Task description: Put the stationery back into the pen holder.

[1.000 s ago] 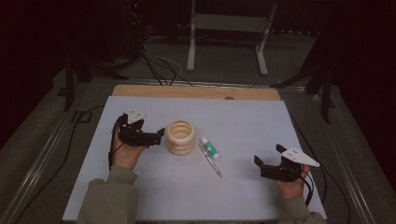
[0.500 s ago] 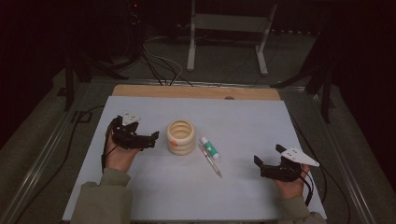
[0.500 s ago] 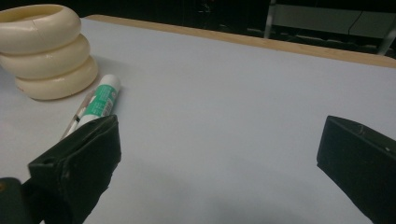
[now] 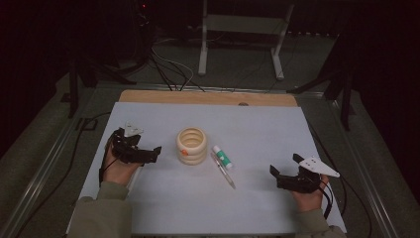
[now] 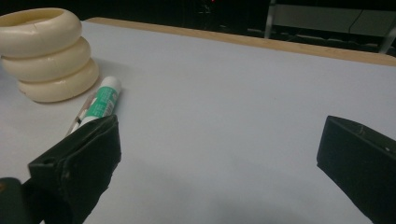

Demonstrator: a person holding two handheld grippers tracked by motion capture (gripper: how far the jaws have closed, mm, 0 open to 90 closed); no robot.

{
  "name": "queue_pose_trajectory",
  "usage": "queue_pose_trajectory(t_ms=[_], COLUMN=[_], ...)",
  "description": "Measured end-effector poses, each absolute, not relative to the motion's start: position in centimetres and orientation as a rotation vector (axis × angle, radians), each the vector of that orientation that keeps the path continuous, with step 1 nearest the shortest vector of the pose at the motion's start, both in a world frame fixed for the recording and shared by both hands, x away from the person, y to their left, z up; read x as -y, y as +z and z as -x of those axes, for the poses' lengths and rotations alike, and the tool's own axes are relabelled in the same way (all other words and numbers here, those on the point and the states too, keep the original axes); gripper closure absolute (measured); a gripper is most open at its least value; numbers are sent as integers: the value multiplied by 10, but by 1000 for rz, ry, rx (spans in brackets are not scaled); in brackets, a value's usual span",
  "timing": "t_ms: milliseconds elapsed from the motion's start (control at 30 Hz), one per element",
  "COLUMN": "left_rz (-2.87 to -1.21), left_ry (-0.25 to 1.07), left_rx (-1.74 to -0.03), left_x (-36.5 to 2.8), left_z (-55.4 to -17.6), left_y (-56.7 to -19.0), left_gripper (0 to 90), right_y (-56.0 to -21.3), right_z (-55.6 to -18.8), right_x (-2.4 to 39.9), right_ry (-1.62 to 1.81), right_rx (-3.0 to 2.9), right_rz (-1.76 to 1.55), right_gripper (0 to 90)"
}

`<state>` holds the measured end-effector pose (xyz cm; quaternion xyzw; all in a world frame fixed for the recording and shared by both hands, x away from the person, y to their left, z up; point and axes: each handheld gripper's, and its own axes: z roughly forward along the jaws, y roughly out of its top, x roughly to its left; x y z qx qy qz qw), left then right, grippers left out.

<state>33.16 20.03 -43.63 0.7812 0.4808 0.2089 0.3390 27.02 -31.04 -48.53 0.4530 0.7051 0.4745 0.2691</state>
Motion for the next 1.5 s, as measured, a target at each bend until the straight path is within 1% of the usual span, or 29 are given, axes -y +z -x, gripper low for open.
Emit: queue_pose_trajectory(t_ms=[533, 867, 1067, 1200, 1267, 1500], left_rz=[-2164, -2213, -2267, -2292, -2296, -2326], left_ry=[500, 479, 439, 421, 413, 362], left_rx=[-1311, -1363, -1406, -1432, -1438, -1485], left_x=[-209, -212, -214, -216, -217, -222], left_z=[-330, -331, -334, -335, -334, -330], left_y=[-457, -468, -475, -476, -476, -476], left_gripper=[4, 4, 5, 14, 46, 64], right_y=[-485, -485, -485, -485, -485, -485], right_z=[-269, -269, -269, -269, -269, -269], right_x=[311, 311, 311, 310, 310, 310], right_ry=[1283, 1285, 1286, 1282, 1283, 1284], right_rx=[-1898, -1898, -1899, -1903, -1904, -1905], right_rz=[-1226, -1226, -1228, -1225, -1226, -1227], right_gripper=[2, 2, 2, 2, 2, 2])
